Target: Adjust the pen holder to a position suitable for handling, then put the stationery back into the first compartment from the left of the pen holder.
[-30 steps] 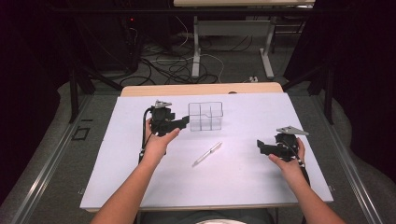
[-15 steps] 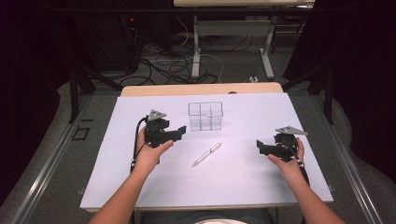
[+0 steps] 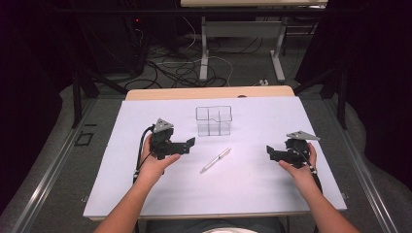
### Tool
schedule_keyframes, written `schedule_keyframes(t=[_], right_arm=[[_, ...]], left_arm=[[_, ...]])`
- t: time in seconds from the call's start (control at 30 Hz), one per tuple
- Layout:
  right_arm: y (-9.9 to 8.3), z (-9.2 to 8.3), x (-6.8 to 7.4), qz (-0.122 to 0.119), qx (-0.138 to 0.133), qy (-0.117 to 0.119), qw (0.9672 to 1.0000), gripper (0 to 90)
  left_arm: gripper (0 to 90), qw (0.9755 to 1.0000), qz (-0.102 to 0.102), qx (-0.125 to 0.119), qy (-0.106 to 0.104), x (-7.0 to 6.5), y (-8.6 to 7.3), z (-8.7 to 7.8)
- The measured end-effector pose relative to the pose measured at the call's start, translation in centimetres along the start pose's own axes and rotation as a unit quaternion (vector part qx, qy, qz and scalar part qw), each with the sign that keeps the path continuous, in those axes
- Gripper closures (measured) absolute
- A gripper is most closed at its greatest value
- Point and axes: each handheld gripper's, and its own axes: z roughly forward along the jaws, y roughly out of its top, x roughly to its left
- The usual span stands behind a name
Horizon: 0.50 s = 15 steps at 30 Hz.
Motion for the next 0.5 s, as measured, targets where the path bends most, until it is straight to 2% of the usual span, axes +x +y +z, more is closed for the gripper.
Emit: schedule_keyframes(t=[0.07,0.17,0.2,0.3,0.43,0.5], right_arm=[[0.0,0.0,0.0,0.000,0.000,0.001,1.0000,7.6],[0.0,0.1,0.1,-0.002,0.000,0.002,1.0000,7.6],[0.0,0.0,0.1,-0.002,0.000,0.002,1.0000,7.6],[0.1,0.0,0.1,-0.005,-0.001,0.002,1.0000,7.7],[0.1,0.0,0.2,-0.005,0.001,0.001,1.0000,8.1],[0.1,0.0,0.2,-0.006,0.000,0.001,1.0000,8.1]], left_arm=[[5.3,1.0000,0.001,-0.005,0.005,-0.2,-0.2,0.1],[6.2,0.9999,0.008,0.005,0.010,-0.3,-0.3,0.3],[7.7,0.9999,0.009,0.002,0.012,-0.4,-0.4,0.3],[11.6,0.9998,0.015,0.012,0.010,-0.6,-0.5,0.5],[15.1,0.9990,0.034,0.029,0.008,-1.0,-0.5,0.6],[15.2,0.9989,0.036,0.029,0.002,-1.2,-0.5,0.7]])
